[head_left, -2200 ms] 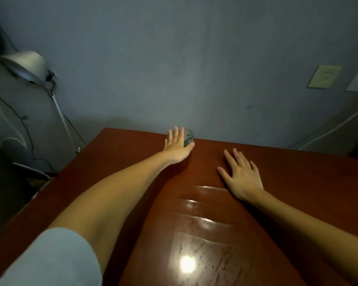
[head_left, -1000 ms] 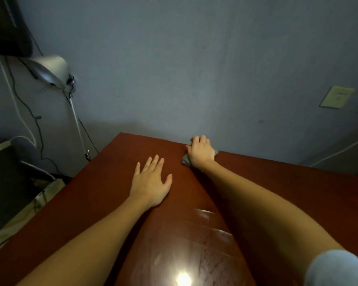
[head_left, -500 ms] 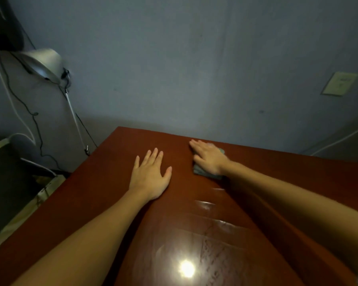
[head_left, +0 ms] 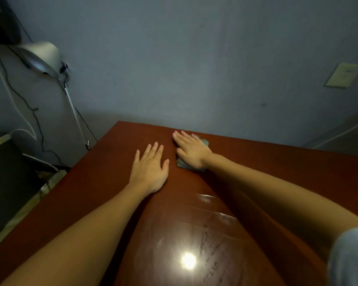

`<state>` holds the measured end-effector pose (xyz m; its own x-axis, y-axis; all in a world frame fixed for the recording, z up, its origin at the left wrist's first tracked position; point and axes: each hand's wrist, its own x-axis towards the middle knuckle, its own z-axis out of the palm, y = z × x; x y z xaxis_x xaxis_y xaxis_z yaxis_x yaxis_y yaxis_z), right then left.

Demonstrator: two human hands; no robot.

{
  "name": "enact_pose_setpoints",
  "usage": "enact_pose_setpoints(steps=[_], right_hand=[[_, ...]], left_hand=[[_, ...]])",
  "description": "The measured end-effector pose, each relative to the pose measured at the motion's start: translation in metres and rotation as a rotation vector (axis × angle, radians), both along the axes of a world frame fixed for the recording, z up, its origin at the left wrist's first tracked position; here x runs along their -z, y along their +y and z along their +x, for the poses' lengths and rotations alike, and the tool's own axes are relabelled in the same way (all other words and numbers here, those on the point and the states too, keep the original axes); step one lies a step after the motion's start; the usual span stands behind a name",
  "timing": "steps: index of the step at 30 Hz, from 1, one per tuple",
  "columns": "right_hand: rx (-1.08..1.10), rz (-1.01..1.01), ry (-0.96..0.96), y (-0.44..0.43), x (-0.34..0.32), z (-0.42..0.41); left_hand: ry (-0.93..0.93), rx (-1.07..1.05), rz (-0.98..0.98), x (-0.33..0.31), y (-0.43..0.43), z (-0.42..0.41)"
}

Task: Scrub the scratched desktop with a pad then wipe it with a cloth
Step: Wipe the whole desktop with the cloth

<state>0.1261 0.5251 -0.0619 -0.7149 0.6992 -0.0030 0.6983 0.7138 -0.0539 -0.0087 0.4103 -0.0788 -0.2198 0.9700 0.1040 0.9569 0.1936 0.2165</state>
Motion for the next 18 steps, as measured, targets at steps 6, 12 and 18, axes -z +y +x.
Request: enact_pose_setpoints(steps=[6,12,18], right_hand=[[0.18,-0.014,-0.027,0.036,-0.004,0.083],[0.35,-0.021,0.025,0.055,-0.004,0.006],[0.093,0.002,0.058,-0.022,0.003,0.003]], left_hand=[[0.016,-0.001,-0.004,0.004,0.002,-0.002],[-0.002,-0.002,0.0,0.002,0.001,-0.001],[-0.001,-0.021,-0.021,-0.002,-0.001,0.001]])
